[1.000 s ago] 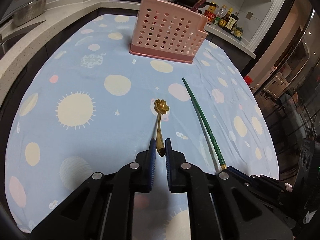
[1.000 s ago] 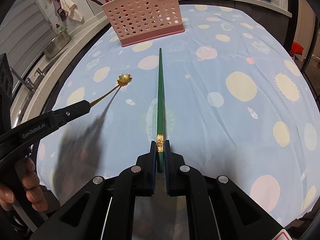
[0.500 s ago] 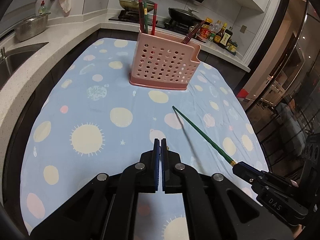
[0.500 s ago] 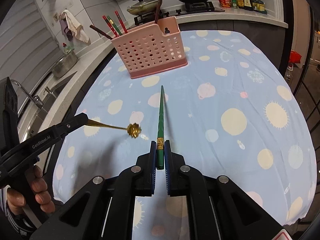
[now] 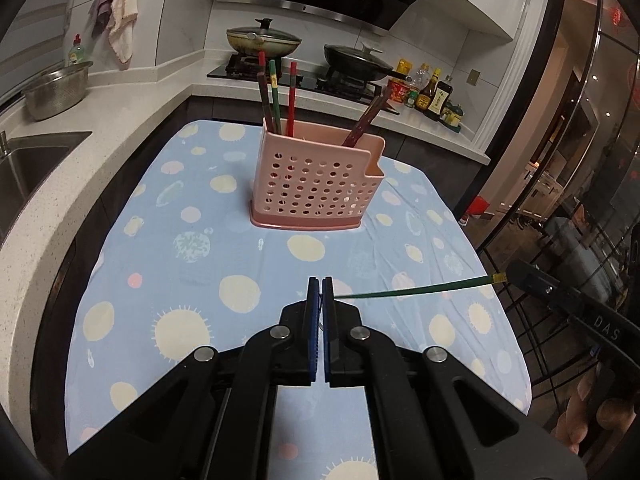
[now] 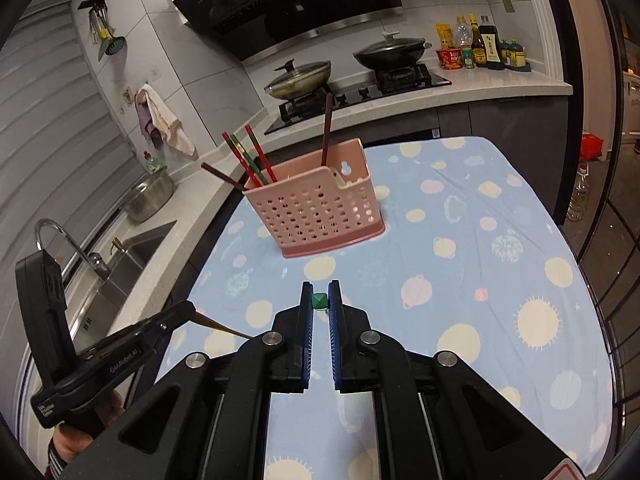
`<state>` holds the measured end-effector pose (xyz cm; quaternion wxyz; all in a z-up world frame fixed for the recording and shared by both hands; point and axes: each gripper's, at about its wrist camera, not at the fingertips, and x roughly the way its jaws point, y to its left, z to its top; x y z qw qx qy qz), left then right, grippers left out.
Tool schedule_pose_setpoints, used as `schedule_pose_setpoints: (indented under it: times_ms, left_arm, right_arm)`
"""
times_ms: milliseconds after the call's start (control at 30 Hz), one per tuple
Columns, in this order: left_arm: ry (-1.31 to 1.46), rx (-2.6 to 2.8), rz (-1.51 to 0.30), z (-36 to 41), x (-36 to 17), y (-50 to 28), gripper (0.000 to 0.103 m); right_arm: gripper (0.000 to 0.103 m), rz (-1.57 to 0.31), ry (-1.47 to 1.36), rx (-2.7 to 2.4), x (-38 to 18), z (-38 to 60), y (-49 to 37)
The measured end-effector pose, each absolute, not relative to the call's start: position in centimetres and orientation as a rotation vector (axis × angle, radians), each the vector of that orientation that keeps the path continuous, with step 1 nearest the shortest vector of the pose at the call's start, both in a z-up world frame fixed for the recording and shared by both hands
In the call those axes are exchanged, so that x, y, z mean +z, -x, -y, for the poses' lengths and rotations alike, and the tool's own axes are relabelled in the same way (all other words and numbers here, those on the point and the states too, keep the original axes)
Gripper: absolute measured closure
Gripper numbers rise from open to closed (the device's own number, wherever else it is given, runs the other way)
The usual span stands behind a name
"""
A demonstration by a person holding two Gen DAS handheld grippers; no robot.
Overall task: Organize utensils
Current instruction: 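Lift and carry the gold spoon and green chopstick over the pink holder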
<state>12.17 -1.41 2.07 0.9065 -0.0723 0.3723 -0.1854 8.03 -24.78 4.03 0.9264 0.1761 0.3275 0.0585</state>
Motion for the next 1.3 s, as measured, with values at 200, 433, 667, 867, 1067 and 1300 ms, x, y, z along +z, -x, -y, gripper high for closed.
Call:
schedule_pose_setpoints:
  times_ms: [200, 433, 667, 867, 1067, 1300]
  left_arm:
    - [0.147, -0.402, -0.717, 1.9, 4.5, -14.1, 0.102]
    - [0.140, -0.419, -0.640, 2.6, 7.9, -17.3, 0.102]
    - [0.099, -0.414, -0.570, 3.6, 10.9, -21.1, 0.102]
    - [0.060, -0.401, -0.522, 5.1, 12.8, -24.6, 0.102]
    - [0.041, -0.395, -0.527, 6.5, 12.6, -27.9, 0.102]
    - [0.042, -0.396, -0.567, 7.5, 10.7, -30.8, 0.102]
  right_arm:
    - [0.096, -0.597, -0.351, 0.113, 6.5, 25.5, -9.9]
    - [0.096, -0.516, -0.347, 0.100, 9.1, 26.9, -12.5]
    - [0.096, -0.428, -0.330, 0.077, 12.3, 28.3, -16.6]
    - [0.096, -0.362, -0.308, 0.063, 15.0, 29.1, -20.6]
    - [0.096, -0.329, -0.270, 0.060, 16.5, 29.2, -24.7]
    - [0.096, -0.357, -0.253, 0.071, 15.6, 28.7, -28.1]
